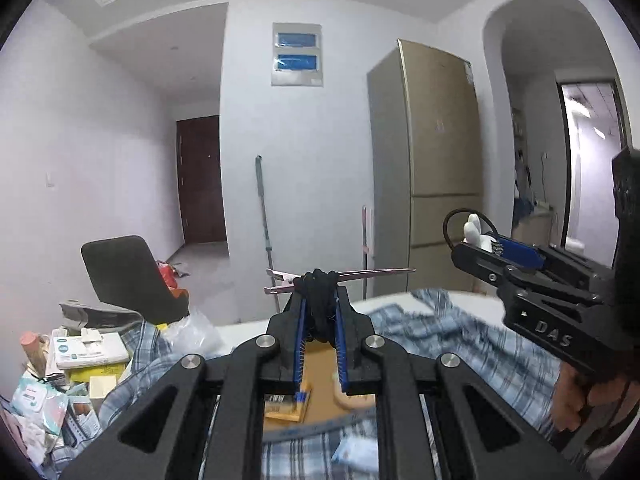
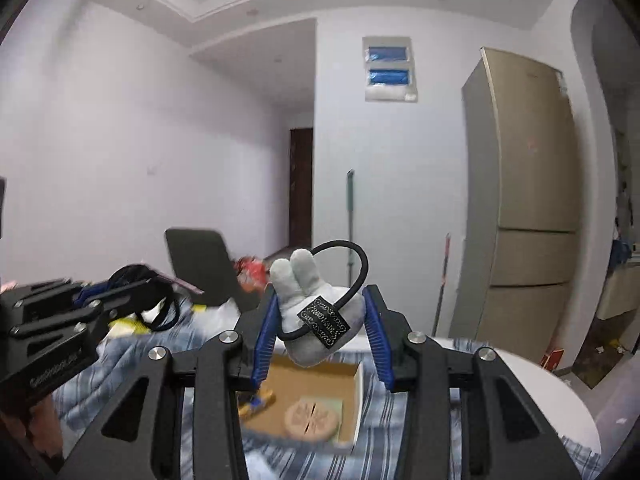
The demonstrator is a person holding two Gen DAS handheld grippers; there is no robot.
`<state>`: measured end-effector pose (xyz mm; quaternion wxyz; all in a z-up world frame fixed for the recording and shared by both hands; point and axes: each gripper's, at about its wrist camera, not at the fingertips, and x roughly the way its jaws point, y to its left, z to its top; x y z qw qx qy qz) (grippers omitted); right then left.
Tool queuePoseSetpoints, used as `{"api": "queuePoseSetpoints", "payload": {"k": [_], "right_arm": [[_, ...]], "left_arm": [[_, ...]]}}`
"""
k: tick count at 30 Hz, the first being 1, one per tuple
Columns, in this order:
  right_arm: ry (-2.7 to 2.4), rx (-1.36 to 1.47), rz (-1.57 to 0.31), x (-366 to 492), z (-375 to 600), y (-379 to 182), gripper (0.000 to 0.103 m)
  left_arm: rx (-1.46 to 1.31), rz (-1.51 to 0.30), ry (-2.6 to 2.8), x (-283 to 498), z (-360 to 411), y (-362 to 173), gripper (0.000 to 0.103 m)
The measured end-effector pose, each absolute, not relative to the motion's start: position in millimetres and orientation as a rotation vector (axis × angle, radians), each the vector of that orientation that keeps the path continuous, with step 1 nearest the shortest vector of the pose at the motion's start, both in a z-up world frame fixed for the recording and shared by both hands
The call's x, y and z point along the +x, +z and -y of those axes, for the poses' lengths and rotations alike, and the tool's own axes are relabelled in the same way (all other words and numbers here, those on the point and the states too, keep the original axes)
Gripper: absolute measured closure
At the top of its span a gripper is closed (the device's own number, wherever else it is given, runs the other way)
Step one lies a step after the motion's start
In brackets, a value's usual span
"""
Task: Organize soft objects
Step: 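Carry the rabbit case and black earphones over the box with both grippers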
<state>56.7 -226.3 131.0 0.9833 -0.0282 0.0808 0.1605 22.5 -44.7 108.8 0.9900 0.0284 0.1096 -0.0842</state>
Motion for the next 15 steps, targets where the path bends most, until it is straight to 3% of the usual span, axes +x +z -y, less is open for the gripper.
{"api": "queuePoseSetpoints", "payload": {"k": [7, 15], "right_arm": [[0.290, 0.024, -0.172, 96.2, 233.1, 132.0, 0.063], [0.320, 0.053, -0.256, 133.7, 234.7, 86.5, 0.062]], "left_arm": [[0.007, -0.206, -0.132, 54.5, 38.7, 121.1, 0.090], [-0.040, -0.303, -0.136, 96.5, 25.5, 88.4, 0.090]]}}
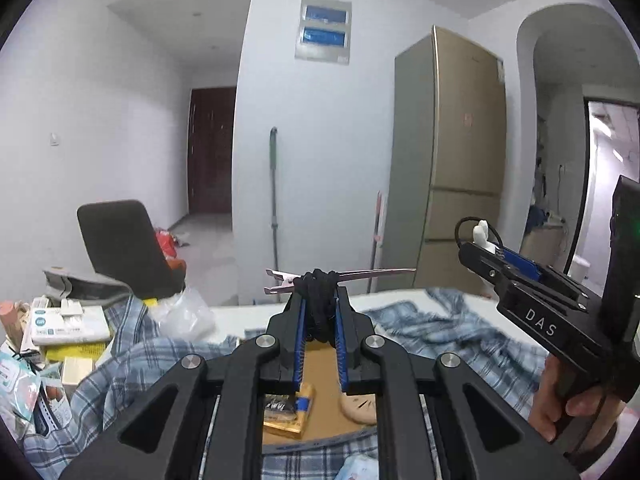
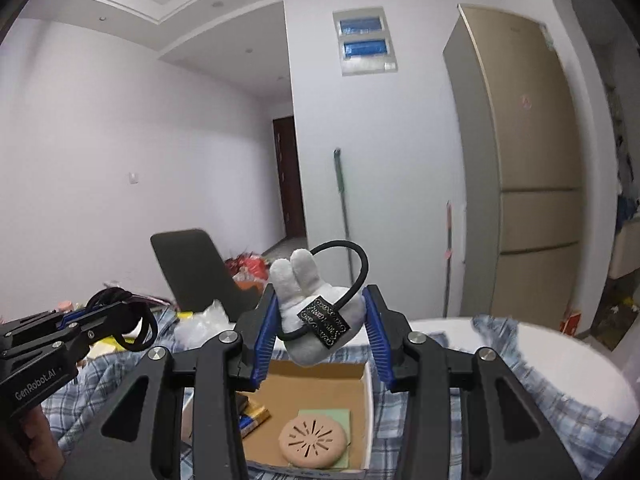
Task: Organize soft objects
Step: 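Carry the rabbit case and black earphones over the box with both grippers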
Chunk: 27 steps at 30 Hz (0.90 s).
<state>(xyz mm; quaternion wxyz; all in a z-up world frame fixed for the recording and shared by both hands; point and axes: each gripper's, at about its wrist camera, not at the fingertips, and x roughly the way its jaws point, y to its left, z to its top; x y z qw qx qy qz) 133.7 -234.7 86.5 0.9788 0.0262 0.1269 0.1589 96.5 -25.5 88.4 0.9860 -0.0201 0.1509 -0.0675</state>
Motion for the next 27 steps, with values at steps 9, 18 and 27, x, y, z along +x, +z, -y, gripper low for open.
{"api": "queuePoseSetpoints", "payload": {"k": [9, 18, 27], "right_arm": [[0.342, 0.007, -0.452, 164.0, 221.9, 25.6, 0.062], [0.395, -0.020, -0.631, 186.0, 209.6, -16.1, 0.062], [0.415, -0.060, -0.710, 194.1, 203.4, -37.0, 0.061]], "left_arm": [[-0.012, -0.432, -0.117, 136.1, 21.1, 35.2, 0.090], [-0.039, -0.560, -0.132, 168.4, 18.1, -19.8, 0.090], [-0.055, -0.628, -0.184, 176.6, 20.9, -34.9, 0.090]]}}
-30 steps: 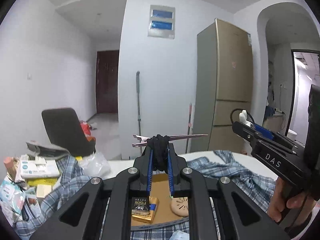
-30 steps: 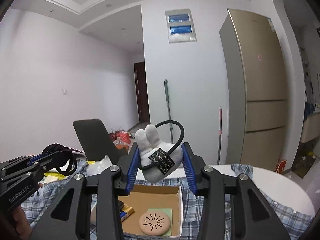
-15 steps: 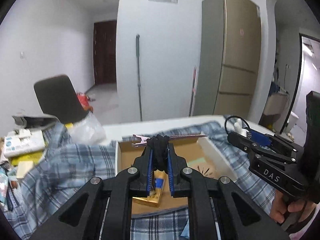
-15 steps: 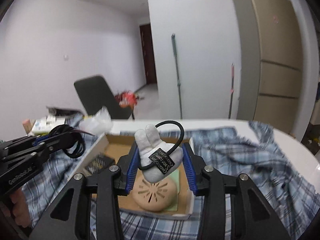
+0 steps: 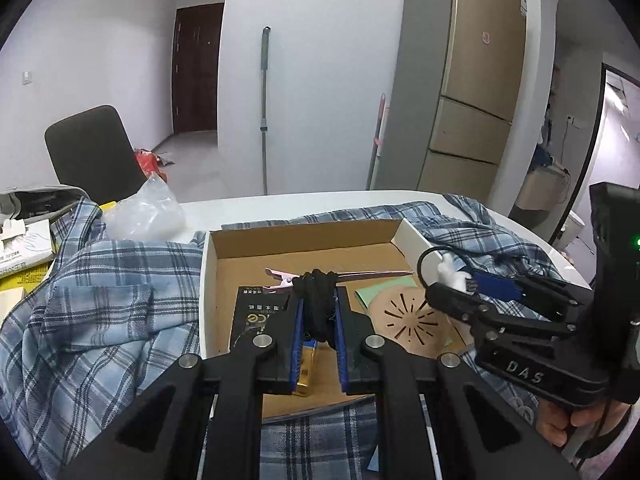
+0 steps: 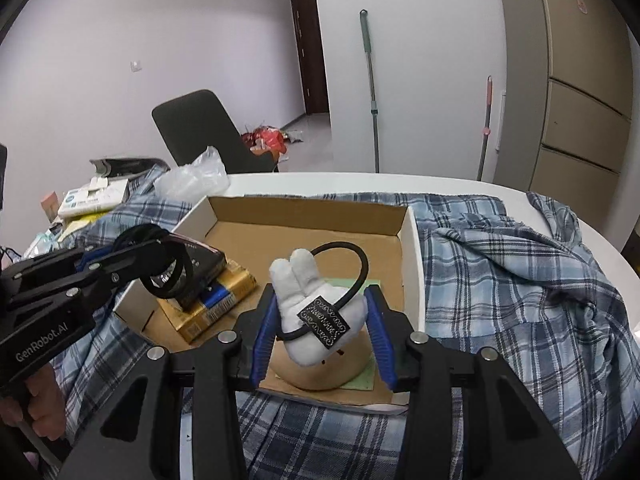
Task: Organize soft objects
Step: 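Carry the rabbit case and black earphones over the box with both grippers, then release the rabbit case onto the disc with the right gripper while the left drops the earphones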
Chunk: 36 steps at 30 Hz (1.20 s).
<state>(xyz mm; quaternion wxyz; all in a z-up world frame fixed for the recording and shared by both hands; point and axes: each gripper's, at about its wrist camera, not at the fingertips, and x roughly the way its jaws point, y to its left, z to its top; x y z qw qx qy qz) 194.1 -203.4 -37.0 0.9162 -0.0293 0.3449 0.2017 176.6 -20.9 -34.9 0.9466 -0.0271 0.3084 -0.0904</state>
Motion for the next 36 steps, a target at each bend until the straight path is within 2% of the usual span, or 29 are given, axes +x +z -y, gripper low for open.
{"api": "queuePoseSetpoints", "payload": {"k": [6, 8, 9, 10, 11, 12, 20, 27, 29, 31, 33, 36], "right_arm": [[0.413, -0.062, -0.725, 195.5, 203.0, -40.1, 0.060], [0.406, -0.068, -0.725, 195.8, 202.7, -40.7, 0.054], [0.404, -0.070, -0.726, 196.2, 202.6, -41.2, 0.049], [0.396, -0.073, -0.724, 196.4, 202.5, -41.4, 0.036], [0.386, -0.077, -0.715, 195.9, 202.8, -41.2, 0.032], [0.380, -0.082, -0.709, 195.3, 203.0, -40.6, 0.032], [0.352, -0.057, -0.690, 196.7, 212.0, -29.9, 0.032], [0.357, -0.021, -0.563, 177.2, 224.4, 23.6, 0.032], [0.359, -0.019, -0.522, 165.1, 227.5, 41.9, 0.032], [0.371, -0.013, -0.490, 150.6, 231.3, 57.4, 0.028], [0.377, -0.018, -0.460, 135.8, 234.2, 69.3, 0.025], [0.378, -0.010, -0.412, 110.1, 241.5, 83.4, 0.015]], "left_arm": [[-0.045, -0.645, -0.183, 177.1, 25.4, -35.6, 0.090], [-0.045, -0.654, -0.183, 179.0, 25.4, -37.0, 0.085], [-0.049, -0.661, -0.187, 179.9, 25.0, -37.5, 0.072], [-0.059, -0.666, -0.189, 180.1, 24.0, -38.2, 0.046], [-0.064, -0.667, -0.187, 179.9, 22.5, -38.5, 0.035], [-0.064, -0.665, -0.173, 180.0, 21.4, -38.4, 0.032], [-0.065, -0.606, -0.125, 172.7, 14.1, -24.5, 0.032], [-0.064, -0.488, -0.137, 148.7, 17.7, 13.9, 0.032], [-0.064, -0.447, -0.142, 137.8, 18.6, 29.6, 0.028], [-0.069, -0.405, -0.159, 124.1, 18.8, 46.8, 0.008], [-0.074, -0.357, -0.169, 109.9, 18.3, 60.1, 0.000], [-0.068, -0.274, -0.159, 83.0, 18.5, 76.2, 0.000]]}}
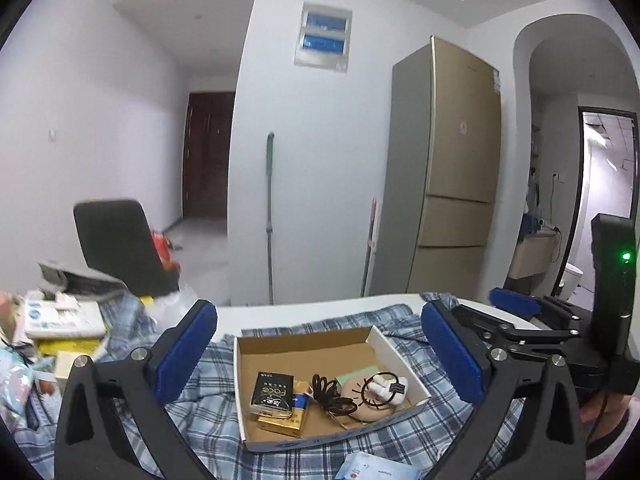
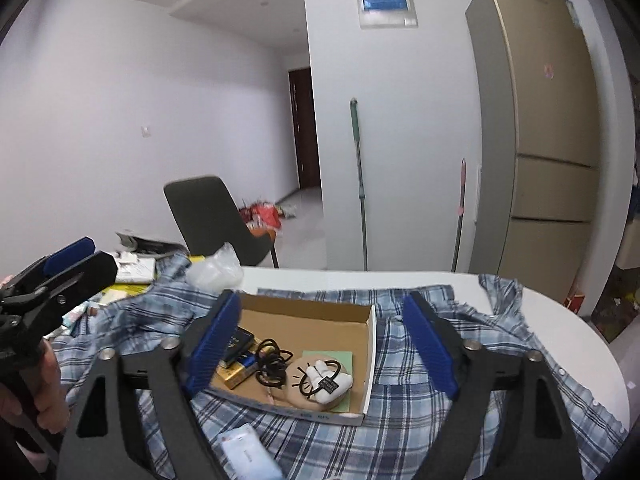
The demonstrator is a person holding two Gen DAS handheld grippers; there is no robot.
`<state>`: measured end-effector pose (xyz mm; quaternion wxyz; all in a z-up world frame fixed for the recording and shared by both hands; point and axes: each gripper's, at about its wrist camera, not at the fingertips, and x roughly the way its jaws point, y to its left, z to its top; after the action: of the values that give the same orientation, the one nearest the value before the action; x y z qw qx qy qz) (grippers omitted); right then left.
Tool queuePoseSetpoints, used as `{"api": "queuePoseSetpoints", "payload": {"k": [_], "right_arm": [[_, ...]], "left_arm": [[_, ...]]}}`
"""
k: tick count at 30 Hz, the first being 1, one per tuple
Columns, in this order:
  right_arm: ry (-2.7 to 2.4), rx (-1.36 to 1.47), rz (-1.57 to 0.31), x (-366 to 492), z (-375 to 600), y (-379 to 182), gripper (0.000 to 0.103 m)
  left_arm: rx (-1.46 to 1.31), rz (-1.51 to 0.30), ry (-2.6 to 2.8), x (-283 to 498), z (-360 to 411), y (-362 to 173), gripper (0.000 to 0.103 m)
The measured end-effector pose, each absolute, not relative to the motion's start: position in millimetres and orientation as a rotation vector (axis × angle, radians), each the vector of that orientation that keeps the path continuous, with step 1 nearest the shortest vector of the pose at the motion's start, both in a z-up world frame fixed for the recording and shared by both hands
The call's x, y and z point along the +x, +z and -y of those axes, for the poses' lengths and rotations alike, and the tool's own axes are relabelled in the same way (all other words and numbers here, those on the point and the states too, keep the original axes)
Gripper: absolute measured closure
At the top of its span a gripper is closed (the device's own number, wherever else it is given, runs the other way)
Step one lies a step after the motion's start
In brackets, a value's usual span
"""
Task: Organize soft objects
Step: 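Release the rabbit case onto the disc with the right gripper while the left drops the earphones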
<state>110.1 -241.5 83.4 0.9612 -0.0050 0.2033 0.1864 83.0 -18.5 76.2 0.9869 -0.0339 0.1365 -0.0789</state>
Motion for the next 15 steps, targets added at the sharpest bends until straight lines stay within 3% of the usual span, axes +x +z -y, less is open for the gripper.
{"api": "queuePoseSetpoints", "payload": {"k": [2, 3, 15], "right_arm": [[0.362, 0.000, -0.381, 95.9, 245.6, 88.8, 0.002], [0.355, 0.005, -0.364, 88.8, 247.9, 90.8, 0.001], [0.312, -0.008, -0.332, 44.5, 264.6, 78.0, 0.001]], "left_arm": [[-0.053, -0.258, -0.159, 68.8, 21.4, 82.8, 0.000], [-0.047, -0.255, -0.162, 63.6, 22.3, 84.6, 0.000], [-0.045, -0.244, -0.142, 8.5, 26.8, 73.9, 0.000]]}}
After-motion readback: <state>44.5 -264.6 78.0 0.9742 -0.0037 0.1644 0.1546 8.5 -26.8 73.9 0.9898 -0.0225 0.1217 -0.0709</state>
